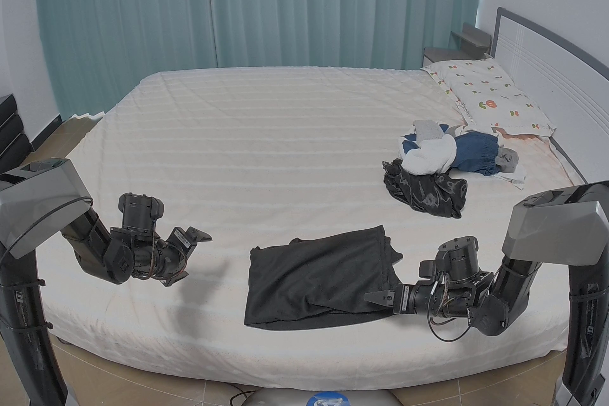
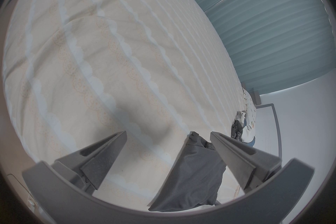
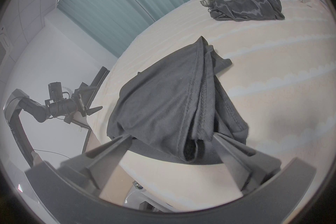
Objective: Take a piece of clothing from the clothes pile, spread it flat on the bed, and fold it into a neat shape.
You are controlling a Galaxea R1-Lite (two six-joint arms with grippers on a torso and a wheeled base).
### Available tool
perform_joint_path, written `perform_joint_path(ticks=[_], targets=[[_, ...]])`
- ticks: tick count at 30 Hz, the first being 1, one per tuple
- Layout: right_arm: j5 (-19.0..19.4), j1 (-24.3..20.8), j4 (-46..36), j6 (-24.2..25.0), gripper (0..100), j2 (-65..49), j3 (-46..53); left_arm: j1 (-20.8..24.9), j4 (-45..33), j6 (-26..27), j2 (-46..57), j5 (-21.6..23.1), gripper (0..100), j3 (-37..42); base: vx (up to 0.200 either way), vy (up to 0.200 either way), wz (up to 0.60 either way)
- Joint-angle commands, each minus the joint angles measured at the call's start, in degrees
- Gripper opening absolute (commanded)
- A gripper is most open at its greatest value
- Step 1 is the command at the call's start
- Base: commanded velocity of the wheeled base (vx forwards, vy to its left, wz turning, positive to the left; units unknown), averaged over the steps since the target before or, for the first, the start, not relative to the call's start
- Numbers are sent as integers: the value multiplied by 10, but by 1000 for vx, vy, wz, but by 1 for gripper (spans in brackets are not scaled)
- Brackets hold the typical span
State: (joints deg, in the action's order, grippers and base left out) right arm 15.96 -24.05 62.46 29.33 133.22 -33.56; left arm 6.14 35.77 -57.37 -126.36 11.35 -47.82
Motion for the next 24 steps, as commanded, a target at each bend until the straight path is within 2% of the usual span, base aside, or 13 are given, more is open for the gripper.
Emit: perform_joint_path(ticks=[1,24], targets=[[0,1,-9,-1,0,-1,8,0,0,0,1,0,100,0,0,0,0],[0,44,-11,-43,0,-28,69,-1,0,-1,1,0,100,0,0,0,0]])
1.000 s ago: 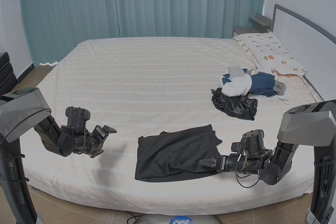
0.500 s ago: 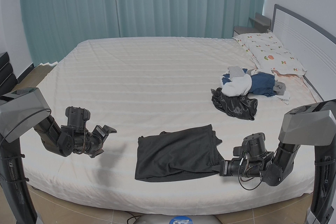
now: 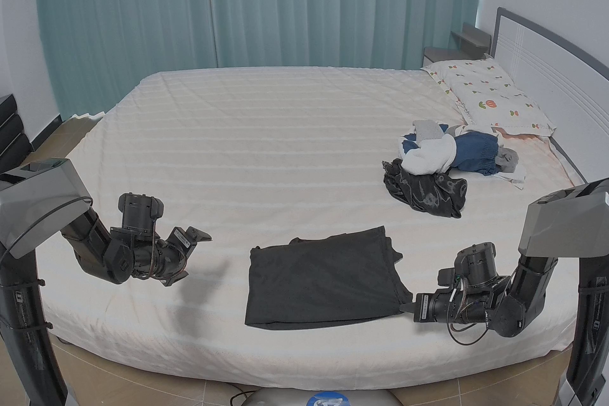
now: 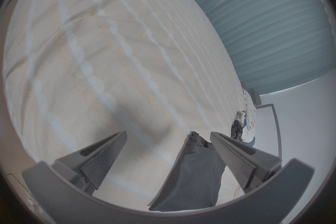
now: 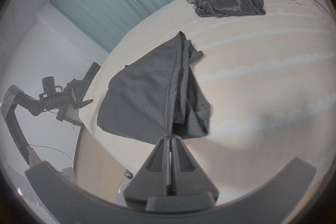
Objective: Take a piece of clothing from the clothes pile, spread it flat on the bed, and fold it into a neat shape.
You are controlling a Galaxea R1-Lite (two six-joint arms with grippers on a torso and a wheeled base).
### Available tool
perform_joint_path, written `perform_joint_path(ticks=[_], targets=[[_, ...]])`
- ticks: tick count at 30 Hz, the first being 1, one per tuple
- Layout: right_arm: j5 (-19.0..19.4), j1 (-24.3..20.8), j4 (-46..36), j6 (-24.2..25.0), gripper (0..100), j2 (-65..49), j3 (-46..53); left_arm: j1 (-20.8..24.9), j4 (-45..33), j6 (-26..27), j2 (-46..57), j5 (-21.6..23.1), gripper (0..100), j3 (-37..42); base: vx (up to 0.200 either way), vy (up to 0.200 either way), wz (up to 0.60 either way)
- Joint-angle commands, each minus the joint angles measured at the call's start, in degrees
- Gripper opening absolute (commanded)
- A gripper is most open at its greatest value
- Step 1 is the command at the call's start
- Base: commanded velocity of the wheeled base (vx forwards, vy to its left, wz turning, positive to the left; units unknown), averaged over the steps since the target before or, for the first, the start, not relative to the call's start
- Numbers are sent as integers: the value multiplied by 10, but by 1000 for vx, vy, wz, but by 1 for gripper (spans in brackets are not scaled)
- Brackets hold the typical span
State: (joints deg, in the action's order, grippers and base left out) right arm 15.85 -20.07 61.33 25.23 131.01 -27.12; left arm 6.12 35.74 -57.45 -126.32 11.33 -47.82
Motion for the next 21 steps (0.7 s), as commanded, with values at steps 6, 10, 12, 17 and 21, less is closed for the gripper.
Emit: perform_joint_path(ticks=[6,10,12,17,21], targets=[[1,11,-1,-6,0,-3,7,0,0,0,0,0,100,0,0,0,0],[1,13,-1,-10,0,-1,10,0,-1,0,0,0,100,-1,0,0,0],[1,18,-1,-11,0,-1,11,0,-1,-1,0,0,100,-1,0,0,0],[1,20,-3,-14,100,4,8,-1,-1,-1,0,0,100,-1,0,0,0],[1,25,-2,-14,100,-1,8,0,-1,-2,0,0,100,-1,0,0,0]])
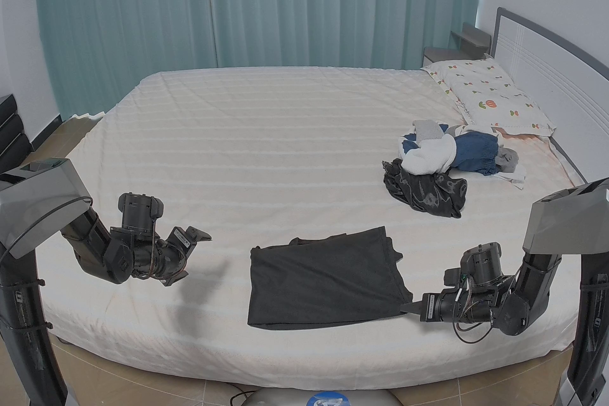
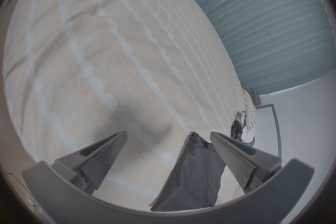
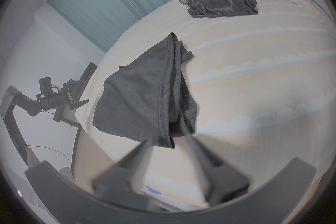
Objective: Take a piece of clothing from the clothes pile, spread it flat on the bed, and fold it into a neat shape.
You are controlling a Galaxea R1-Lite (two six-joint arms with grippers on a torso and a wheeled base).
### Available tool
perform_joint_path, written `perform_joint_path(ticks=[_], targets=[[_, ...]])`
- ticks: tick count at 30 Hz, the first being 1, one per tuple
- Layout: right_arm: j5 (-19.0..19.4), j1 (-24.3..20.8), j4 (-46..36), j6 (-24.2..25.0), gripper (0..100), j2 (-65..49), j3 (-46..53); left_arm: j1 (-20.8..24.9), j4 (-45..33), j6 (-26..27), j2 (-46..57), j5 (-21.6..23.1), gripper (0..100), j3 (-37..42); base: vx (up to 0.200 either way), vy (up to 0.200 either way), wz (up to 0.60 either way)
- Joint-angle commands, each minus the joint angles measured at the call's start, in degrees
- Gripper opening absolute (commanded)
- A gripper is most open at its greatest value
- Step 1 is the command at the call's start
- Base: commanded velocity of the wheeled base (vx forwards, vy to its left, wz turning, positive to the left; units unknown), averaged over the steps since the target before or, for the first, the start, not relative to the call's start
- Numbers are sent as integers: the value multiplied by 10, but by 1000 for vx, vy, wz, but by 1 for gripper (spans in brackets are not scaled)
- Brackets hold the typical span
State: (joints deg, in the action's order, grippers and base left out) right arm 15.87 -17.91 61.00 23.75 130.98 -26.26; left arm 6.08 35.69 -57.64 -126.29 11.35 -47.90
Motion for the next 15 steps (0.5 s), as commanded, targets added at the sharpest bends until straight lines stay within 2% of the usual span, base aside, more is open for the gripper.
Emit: perform_joint_path(ticks=[1,7,13,15], targets=[[1,11,7,1,100,-7,-4,1,0,0,0,0,100,0,0,0,0],[4,28,-2,21,100,-31,-61,0,0,1,1,0,100,0,0,0,0],[0,20,-40,43,100,9,-151,0,1,3,1,0,100,4,200,0,0],[0,19,-63,43,100,27,-186,0,2,3,1,-1,100,5,0,0,0]])
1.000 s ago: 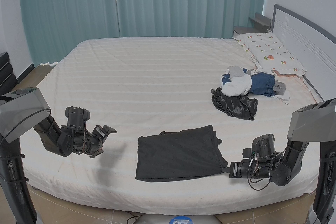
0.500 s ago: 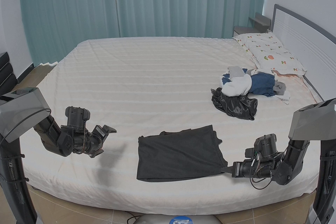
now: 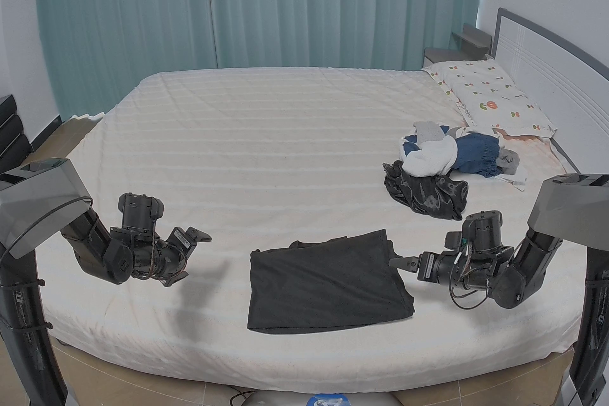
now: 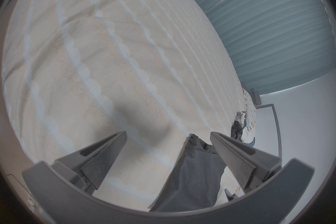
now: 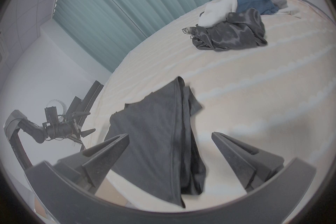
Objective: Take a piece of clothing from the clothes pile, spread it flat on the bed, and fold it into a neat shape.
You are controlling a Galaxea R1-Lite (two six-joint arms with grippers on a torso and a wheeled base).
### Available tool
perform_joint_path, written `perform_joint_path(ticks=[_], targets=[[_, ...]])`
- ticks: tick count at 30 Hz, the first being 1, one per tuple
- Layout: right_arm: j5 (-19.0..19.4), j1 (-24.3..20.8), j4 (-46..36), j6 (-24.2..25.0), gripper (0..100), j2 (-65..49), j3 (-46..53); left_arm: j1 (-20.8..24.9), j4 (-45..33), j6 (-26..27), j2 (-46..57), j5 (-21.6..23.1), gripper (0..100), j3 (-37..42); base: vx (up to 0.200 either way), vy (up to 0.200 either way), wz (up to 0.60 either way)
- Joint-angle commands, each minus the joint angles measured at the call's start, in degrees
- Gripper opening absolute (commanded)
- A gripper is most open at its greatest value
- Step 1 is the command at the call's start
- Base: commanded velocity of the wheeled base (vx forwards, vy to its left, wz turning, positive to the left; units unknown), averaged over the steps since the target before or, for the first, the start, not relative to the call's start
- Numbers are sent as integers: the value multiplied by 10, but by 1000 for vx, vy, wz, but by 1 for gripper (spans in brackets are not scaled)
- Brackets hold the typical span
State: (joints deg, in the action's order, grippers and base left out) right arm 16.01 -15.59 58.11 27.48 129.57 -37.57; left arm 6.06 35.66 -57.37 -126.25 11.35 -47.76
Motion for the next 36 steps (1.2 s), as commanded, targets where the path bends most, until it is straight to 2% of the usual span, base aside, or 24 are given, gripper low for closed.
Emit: perform_joint_path(ticks=[1,4,13,20,25,26,36], targets=[[-1,-4,-37,6,100,44,-78,0,2,1,0,-1,100,4,0,0,0],[-2,-4,-72,8,100,67,-142,0,2,1,-1,-1,100,4,0,0,0],[-6,-18,-123,39,100,119,-243,1,2,1,-1,-1,100,5,0,0,0],[-50,-33,-151,40,100,161,-329,1,2,1,-1,-8,100,5,0,0,0],[-53,-33,-157,40,100,172,-346,1,2,1,-1,-8,100,4,0,0,0],[-53,-32,-158,41,0,172,-348,1,2,1,-1,-8,100,5,0,0,0],[-56,-24,-150,68,0,165,-349,1,2,1,-1,-8,100,4,0,0,0]])
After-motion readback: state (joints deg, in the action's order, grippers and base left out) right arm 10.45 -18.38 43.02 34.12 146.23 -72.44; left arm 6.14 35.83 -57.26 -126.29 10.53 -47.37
